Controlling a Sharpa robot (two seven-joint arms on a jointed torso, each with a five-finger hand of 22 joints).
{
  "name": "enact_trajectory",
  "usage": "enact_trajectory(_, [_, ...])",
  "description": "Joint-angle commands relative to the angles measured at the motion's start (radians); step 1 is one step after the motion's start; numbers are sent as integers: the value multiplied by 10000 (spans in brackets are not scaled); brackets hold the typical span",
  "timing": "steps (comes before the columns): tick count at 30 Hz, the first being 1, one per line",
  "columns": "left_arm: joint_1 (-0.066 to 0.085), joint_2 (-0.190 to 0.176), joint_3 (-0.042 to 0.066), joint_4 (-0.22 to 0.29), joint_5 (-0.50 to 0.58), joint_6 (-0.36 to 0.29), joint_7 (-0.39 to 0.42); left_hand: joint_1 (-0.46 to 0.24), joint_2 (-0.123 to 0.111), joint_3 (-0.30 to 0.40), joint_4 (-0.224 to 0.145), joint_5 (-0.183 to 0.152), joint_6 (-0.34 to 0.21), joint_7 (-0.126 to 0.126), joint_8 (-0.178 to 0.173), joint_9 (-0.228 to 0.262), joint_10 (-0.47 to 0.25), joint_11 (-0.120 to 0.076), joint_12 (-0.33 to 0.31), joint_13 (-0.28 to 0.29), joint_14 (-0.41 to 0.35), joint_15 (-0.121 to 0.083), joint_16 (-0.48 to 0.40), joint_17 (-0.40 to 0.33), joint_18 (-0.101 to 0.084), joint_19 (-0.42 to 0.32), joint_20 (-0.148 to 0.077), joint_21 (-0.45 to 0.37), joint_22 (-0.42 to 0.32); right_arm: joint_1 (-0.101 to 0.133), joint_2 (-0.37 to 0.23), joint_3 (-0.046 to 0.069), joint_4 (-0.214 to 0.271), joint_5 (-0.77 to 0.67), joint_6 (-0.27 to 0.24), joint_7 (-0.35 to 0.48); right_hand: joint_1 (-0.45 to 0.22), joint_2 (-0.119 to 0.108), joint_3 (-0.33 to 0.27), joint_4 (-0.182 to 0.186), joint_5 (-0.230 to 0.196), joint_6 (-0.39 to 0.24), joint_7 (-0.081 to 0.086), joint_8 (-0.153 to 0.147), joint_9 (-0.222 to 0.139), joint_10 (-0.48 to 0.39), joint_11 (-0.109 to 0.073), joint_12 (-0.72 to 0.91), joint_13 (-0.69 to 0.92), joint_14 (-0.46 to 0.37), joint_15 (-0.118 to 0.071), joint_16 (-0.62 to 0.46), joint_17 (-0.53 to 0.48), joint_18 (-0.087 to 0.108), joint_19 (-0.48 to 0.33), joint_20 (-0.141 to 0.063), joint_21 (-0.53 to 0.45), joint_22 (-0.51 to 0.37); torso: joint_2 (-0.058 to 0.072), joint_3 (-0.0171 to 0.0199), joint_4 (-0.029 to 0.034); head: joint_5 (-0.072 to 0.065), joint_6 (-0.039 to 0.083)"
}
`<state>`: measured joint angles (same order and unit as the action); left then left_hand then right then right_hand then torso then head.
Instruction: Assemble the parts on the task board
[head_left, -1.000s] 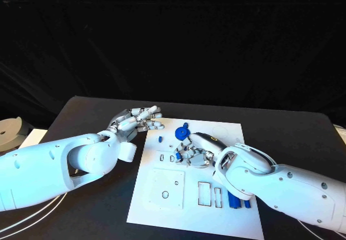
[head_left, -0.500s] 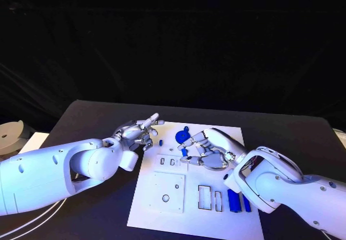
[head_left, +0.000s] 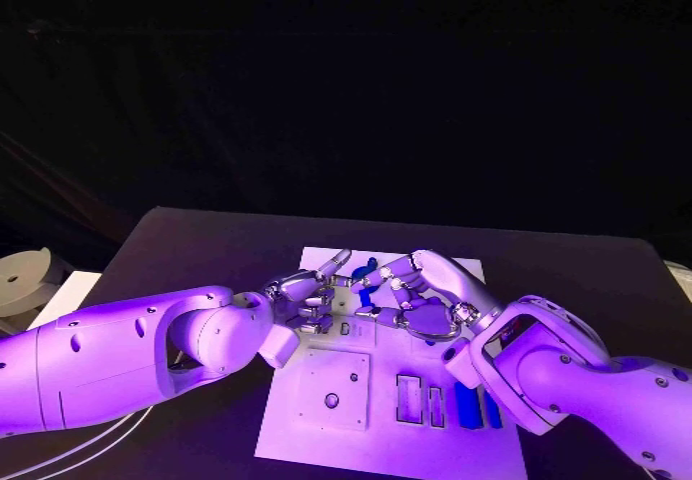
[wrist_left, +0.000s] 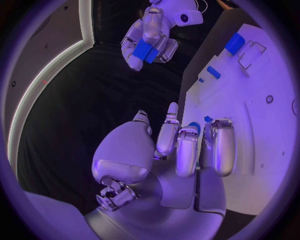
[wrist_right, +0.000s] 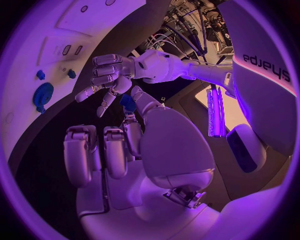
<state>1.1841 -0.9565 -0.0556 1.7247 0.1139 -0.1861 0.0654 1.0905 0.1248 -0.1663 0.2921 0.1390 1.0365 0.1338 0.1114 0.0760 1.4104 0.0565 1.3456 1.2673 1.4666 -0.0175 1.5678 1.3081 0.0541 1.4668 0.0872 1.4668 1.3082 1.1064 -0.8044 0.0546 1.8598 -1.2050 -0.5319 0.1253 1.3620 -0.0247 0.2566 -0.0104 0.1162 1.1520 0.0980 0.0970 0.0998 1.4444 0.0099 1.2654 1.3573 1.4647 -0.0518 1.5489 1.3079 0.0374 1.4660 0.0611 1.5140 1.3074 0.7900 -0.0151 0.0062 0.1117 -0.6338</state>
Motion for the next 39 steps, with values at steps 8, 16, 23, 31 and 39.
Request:
enact_trajectory(8, [-8,100,0,180,-184,1574,-794,-421,344,-320,18,-6,93,-6,125,19,216,-37,326,425,1042,41,30,2627,-156,269,73,199,775,12,144,33,-206,35,-281,313,34,128,28,-41,54,94,-56,43,15,58,-2,17,34,996,-41,53,2344,-114,435,-74,60,1492,11,-12,1,-123,6])
enact_trajectory(16, [-9,62,15,260,-186,1631,-636,-612,538,-453,21,-9,174,-33,163,32,234,-61,362,486,1042,23,30,2627,-159,267,61,225,809,20,201,37,-333,33,-104,213,34,125,29,-45,57,94,-55,41,15,66,-2,33,46,998,-42,57,2351,-115,437,-74,62,1495,11,4,-10,-134,-23])
enact_trajectory(23, [-9,69,29,299,-53,1503,-227,-740,737,-551,4,-5,272,-70,220,83,248,-89,385,534,1042,3,30,2627,-171,283,46,264,879,18,253,37,-354,-70,-20,184,32,121,29,-49,57,95,-55,41,15,71,-2,43,53,999,-42,60,2357,-119,446,-75,69,1511,1,7,-12,-145,-26])
enact_trajectory(31, [-9,85,29,324,81,1509,-79,-619,912,-529,-13,21,369,-113,278,145,285,-127,421,596,1042,-27,30,2627,-187,314,21,310,969,15,277,37,-434,-144,40,135,35,123,34,-54,59,101,-58,42,17,79,-3,58,64,1003,-43,69,2372,-121,451,-75,73,1520,4,11,14,-159,-27])
enact_trajectory(39, [-9,74,27,368,202,1568,-7,-554,1043,-521,-11,24,461,-153,334,202,318,-162,447,641,1042,-54,30,2627,-198,334,-2,338,1025,7,297,36,-614,-277,271,1,41,123,41,-64,64,109,-61,43,19,81,-5,55,62,1003,-44,71,2375,-121,453,-76,75,1523,10,6,-6,-118,-48])
